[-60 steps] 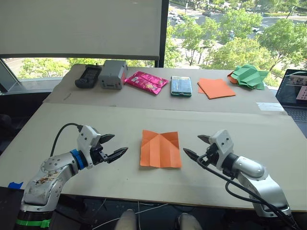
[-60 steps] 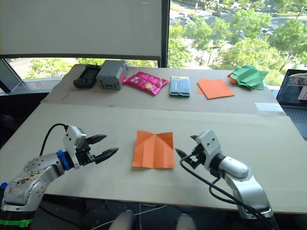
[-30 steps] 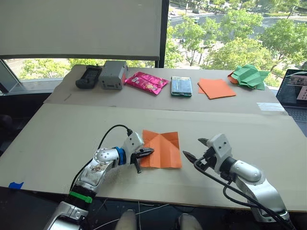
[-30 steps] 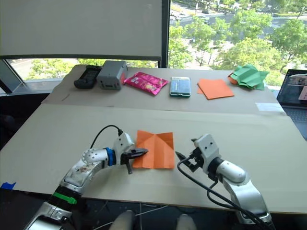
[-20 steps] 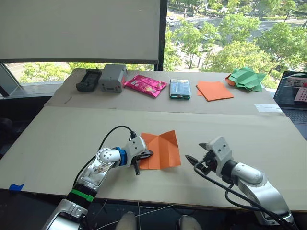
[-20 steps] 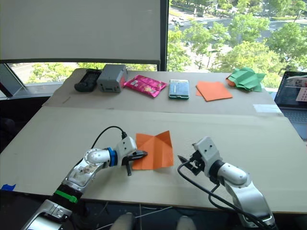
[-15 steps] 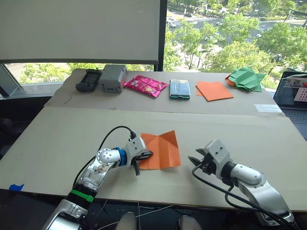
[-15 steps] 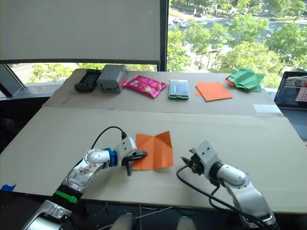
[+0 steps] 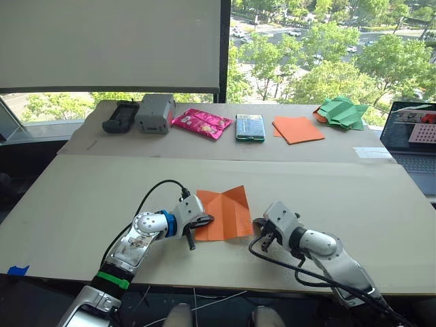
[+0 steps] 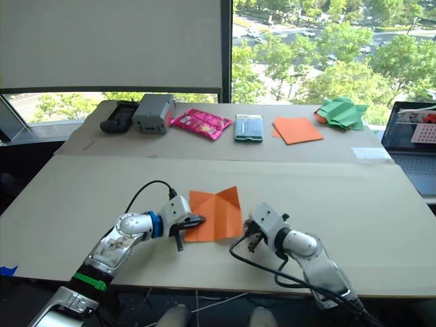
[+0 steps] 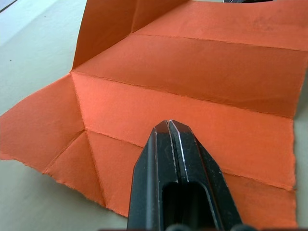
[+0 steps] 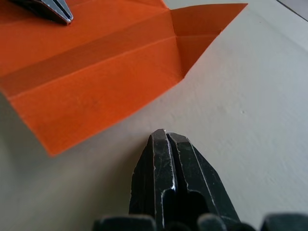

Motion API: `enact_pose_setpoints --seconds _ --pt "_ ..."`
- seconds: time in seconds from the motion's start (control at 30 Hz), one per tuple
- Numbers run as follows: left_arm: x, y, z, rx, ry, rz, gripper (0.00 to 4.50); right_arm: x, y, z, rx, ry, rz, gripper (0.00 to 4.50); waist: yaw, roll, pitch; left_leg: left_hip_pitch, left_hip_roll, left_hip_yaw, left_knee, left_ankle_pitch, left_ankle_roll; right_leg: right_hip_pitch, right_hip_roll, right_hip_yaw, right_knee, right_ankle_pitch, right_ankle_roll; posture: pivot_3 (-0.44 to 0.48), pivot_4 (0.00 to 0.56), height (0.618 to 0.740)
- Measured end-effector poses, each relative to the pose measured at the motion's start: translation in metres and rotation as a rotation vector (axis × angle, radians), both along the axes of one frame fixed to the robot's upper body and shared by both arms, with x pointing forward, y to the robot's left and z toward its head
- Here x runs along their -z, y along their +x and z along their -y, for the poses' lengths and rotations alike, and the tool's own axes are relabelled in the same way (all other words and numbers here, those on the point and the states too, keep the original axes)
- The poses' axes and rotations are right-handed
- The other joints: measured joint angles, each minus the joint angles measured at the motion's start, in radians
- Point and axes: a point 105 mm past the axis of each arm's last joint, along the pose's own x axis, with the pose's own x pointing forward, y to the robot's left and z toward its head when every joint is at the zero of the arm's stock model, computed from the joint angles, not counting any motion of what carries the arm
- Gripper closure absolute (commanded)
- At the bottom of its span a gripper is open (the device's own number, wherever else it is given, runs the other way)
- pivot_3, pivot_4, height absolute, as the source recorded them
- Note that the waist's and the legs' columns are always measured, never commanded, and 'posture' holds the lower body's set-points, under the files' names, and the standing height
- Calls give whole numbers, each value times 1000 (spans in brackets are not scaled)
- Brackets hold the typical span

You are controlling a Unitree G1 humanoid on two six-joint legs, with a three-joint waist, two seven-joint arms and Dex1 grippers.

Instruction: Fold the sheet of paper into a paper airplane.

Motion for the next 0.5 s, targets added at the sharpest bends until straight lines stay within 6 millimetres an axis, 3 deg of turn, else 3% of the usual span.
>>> enact_pose_setpoints --seconds 0.07,0.23,0.37,0.5 --pt "0 0 0 2 0 0 4500 -13 4 -17 -27 98 12 4481 0 1 0 0 0 0 0 2 3 0 0 0 2 0 0 0 150 702" --pt "-2 0 1 5 -1 3 4500 -46 7 -34 -86 220 65 4481 5 0 0 0 0 0 0 2 3 -2 0 0 7 -4 -3 0 150 702" --pt "-3 0 -3 -6 4 7 4500 -52 6 -51 -142 226 57 4481 4 1 0 0 0 0 -1 2 3 -3 0 0 8 -4 -4 0 150 702" --pt "-5 0 -7 -25 5 10 4500 -30 3 -70 -186 186 -17 4481 -3 1 0 0 0 0 -1 2 3 -4 0 0 8 -4 -4 0 150 702"
